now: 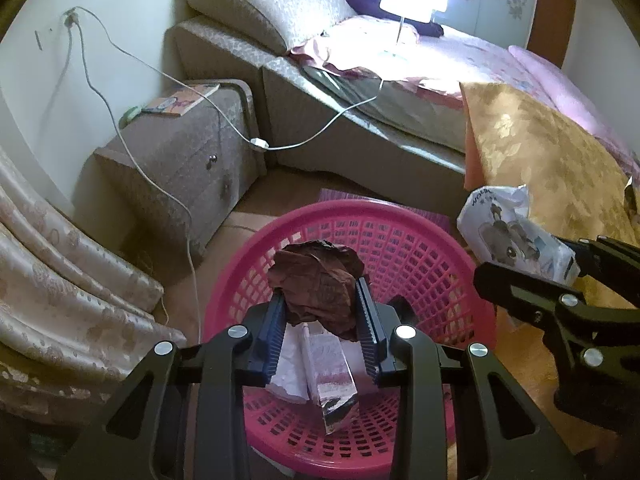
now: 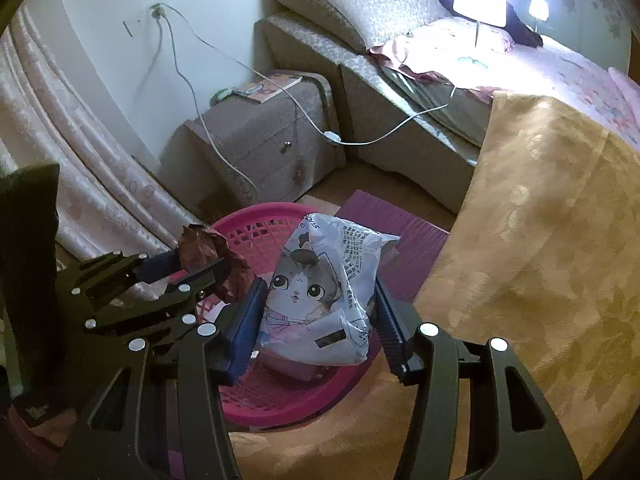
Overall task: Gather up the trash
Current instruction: 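Carry cloth and cat-print bag to the pink wastebasket and open both tools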
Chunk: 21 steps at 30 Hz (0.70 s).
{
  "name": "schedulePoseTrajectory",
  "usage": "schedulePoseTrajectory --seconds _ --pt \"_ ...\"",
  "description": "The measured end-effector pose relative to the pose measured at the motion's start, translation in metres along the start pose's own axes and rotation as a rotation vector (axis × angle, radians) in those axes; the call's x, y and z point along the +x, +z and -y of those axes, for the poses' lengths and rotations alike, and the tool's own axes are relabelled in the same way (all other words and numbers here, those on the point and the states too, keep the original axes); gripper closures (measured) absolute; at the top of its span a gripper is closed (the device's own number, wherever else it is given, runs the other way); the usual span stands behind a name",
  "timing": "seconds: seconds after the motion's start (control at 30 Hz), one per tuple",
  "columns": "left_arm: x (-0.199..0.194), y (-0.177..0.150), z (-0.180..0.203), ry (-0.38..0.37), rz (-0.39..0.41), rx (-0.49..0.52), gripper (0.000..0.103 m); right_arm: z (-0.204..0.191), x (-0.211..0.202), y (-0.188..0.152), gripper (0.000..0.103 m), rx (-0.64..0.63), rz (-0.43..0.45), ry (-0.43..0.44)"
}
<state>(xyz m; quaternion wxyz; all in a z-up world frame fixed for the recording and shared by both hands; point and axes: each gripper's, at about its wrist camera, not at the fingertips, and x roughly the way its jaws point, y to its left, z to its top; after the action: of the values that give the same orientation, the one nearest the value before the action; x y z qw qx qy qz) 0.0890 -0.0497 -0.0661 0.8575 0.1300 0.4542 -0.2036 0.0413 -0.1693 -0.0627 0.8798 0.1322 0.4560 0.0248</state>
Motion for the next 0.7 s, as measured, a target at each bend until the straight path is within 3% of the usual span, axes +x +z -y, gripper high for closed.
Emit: schedulePoseTrajectory --seconds 0.3,0.47,0.7 --pt "0.004 -0.001 0.0 0.006 -0.015 0.001 0.07 0.004 0.001 0.001 0.047 0.031 -0.002 0.01" --pt "0.007 -0.001 -0.004 0.003 -0.031 -0.016 0.053 0.006 -0.001 0.001 0.041 0.043 0.007 0.017" --pt "0.002 0.0 -0.007 0.028 -0.007 -0.024 0.039 0.014 -0.01 0.001 0.041 0.067 0.029 0.014"
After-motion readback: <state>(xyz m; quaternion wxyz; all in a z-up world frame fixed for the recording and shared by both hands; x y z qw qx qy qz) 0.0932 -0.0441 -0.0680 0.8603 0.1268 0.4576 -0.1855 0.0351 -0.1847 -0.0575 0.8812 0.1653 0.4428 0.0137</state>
